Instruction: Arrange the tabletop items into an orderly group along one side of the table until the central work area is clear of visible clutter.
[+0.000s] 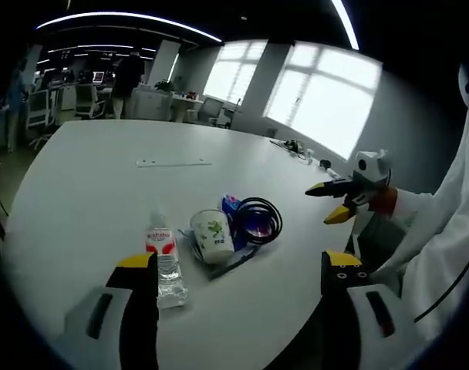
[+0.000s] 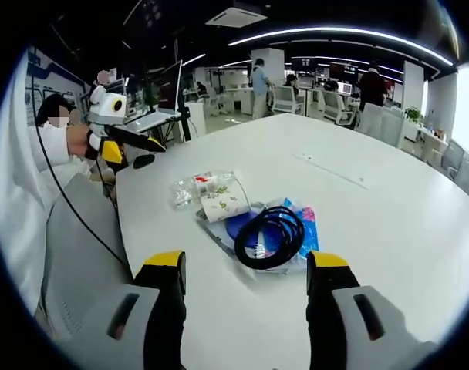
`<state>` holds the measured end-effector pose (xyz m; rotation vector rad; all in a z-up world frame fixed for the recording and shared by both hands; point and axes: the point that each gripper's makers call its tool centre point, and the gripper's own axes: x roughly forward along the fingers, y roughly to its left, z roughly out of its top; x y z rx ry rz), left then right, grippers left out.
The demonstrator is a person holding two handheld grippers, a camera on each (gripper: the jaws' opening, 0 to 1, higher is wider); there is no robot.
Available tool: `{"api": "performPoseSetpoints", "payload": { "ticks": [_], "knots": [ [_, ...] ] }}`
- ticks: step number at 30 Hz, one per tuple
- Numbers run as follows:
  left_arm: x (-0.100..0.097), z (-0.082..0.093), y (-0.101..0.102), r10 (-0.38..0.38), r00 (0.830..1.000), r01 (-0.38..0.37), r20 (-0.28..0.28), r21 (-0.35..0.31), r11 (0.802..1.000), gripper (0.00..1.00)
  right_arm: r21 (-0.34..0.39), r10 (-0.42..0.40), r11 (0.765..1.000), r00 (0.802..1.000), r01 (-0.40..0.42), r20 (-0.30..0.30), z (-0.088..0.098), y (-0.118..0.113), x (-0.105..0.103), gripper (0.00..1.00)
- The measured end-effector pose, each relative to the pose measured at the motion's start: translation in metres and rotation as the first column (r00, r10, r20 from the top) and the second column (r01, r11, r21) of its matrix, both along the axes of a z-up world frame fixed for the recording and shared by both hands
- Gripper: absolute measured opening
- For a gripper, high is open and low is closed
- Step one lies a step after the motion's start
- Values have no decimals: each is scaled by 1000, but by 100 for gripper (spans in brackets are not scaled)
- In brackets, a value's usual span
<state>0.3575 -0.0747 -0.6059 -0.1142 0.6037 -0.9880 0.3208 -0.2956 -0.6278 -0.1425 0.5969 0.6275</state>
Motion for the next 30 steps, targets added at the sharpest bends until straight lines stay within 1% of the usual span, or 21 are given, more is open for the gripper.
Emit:
{"api": "performPoseSetpoints", "payload": {
  "ticks": [6, 12, 18, 30],
  "knots": [
    [6, 0, -4, -5, 1000, 5, 1, -3, 1000, 89, -5, 6, 1000, 1000, -6, -2, -2, -1, 7, 62],
    [12, 1, -10, -16, 1000, 16, 2, -9, 1000, 89, -5, -5, 1000, 1000, 5, -7, -4, -4, 14, 60],
    [18, -1, -14, -27, 1000, 27, -1, -12, 1000, 88, -6, 0, 1000, 1000, 0, -18, -9, -2, 21, 60],
    [27, -3, -25, -49, 999, 49, -4, -19, 999, 87, -6, -11, 1000, 999, 11, -36, -20, -4, 45, 57]
  ]
}}
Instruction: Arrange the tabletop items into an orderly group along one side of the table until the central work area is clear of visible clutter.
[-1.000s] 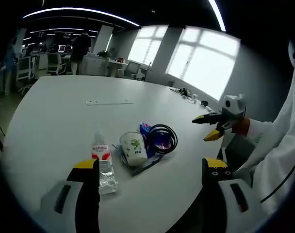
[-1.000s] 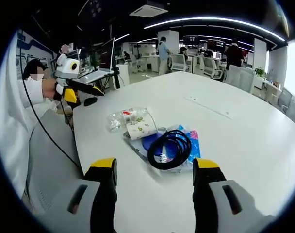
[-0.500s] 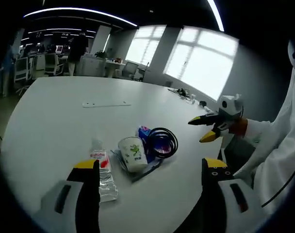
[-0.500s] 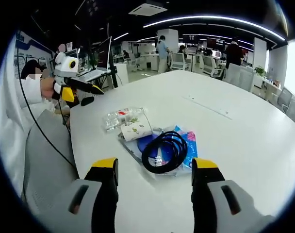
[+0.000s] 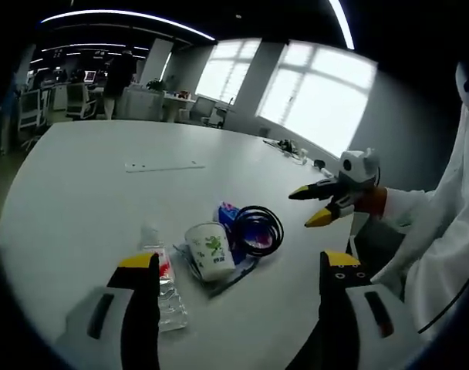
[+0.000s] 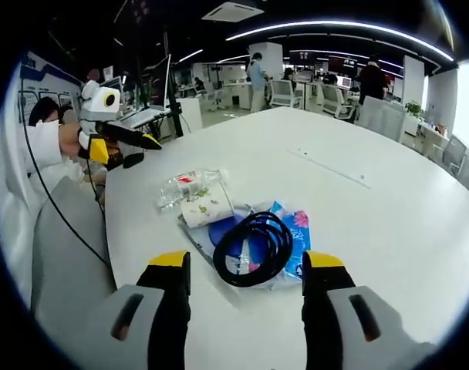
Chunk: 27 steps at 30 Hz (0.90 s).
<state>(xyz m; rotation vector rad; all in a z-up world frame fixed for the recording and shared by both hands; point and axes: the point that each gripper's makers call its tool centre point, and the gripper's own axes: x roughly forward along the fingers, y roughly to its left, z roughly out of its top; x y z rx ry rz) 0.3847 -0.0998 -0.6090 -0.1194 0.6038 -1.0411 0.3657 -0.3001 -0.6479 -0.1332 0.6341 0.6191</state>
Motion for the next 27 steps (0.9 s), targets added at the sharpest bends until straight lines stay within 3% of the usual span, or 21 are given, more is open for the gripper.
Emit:
{"api": "performPoseSetpoints", "payload": {
  "ticks": [13, 27],
  "knots": [
    [9, -4, -7, -12, 1000, 12, -8, -7, 1000, 86, -1, -24, 1000, 999, 24, -22, -15, -2, 30, 52],
    [17, -6, -10, -15, 1000, 15, -10, -18, 1000, 86, -16, -34, 999, 997, 33, -68, -38, -4, 48, 46]
  ]
}}
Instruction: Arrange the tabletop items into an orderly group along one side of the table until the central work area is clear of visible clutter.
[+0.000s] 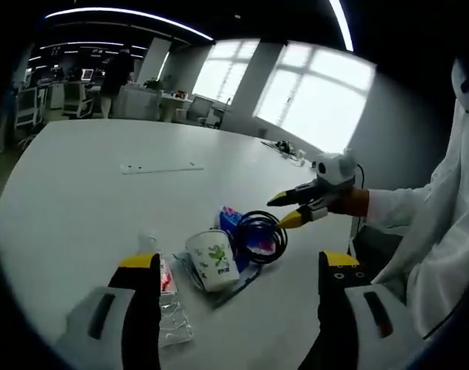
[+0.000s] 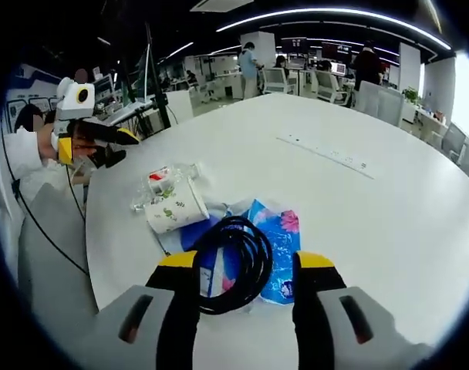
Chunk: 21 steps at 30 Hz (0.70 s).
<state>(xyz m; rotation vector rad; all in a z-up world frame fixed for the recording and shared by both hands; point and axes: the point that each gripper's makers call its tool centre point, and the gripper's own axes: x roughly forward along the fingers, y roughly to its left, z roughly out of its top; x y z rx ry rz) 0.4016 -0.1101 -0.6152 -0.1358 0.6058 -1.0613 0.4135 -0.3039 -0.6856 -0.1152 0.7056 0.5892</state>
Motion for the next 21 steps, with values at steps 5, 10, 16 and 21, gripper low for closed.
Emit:
{"api": "performPoseSetpoints", "payload": {
  "ticks": [5, 10, 16, 21],
  "knots": [
    [1, -3, -3, -7, 1000, 7, -4, 0, 1000, 86, 20, -21, 1000, 1000, 22, -21, -6, -2, 3, 43],
    [2, -4, -4, -12, 1000, 12, -4, 2, 1000, 85, 31, -34, 999, 999, 35, -42, -13, -3, 7, 40],
    [2, -4, -4, -10, 1000, 10, -6, 1, 1000, 85, 39, -47, 998, 996, 50, -75, -21, -2, 10, 38],
    [2, -6, -3, -10, 1000, 10, -9, 2, 1000, 85, 53, -49, 997, 993, 55, -107, -28, 1, 9, 33]
  ]
}}
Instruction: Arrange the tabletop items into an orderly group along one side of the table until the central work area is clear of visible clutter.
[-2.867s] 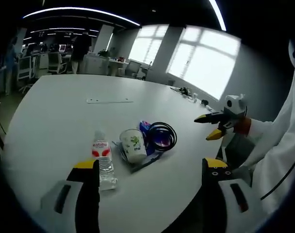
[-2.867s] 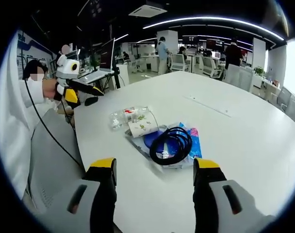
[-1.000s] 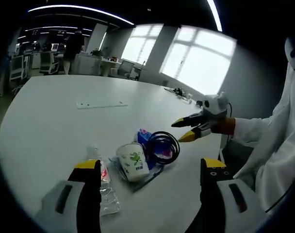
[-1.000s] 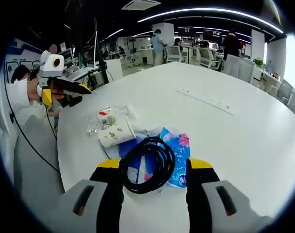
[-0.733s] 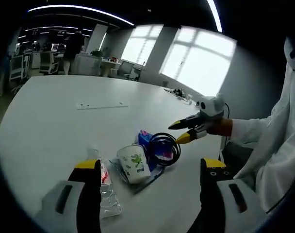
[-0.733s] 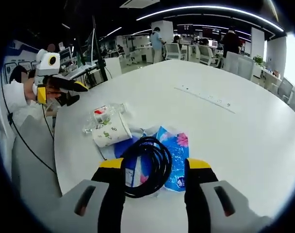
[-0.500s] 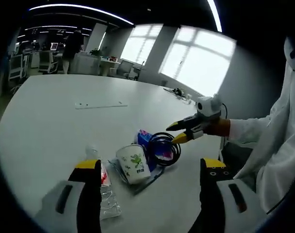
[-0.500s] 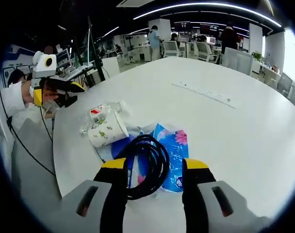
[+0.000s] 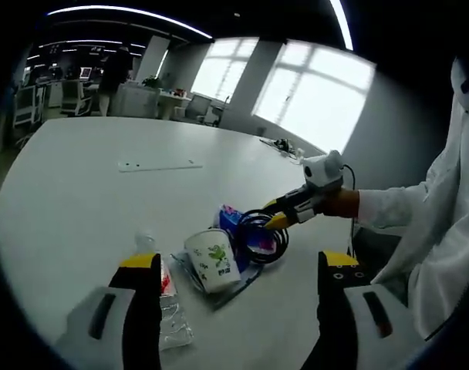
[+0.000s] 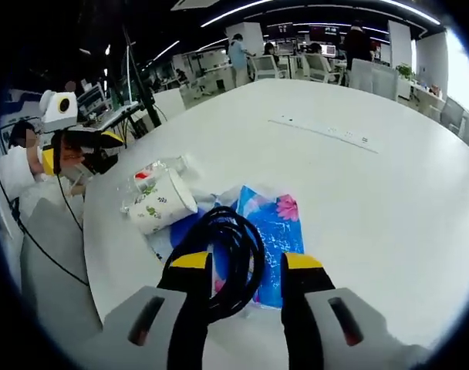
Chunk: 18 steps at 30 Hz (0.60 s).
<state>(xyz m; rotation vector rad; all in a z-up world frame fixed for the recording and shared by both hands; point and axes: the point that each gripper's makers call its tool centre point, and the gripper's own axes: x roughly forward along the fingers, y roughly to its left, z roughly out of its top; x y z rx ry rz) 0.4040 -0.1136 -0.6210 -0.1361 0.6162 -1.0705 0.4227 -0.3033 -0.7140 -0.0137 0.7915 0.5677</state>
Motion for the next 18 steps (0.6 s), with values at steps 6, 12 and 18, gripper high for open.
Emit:
{"api": "performPoseSetpoints", "payload": {
  "ticks": [6, 12, 18],
  "knots": [
    [1, -1, -1, 2, 1000, -2, -1, -1, 1000, 85, 12, 4, 1000, 1000, -4, -18, -3, 3, -1, 26],
    [1, -1, -1, 2, 1000, -2, -2, -4, 1000, 85, 14, 6, 1000, 1000, -6, -19, -3, 4, -1, 14],
    [0, -1, -1, 2, 1000, -2, -2, -3, 1000, 84, 24, -1, 1000, 1000, 2, -24, -3, 4, -1, 11]
  ]
}}
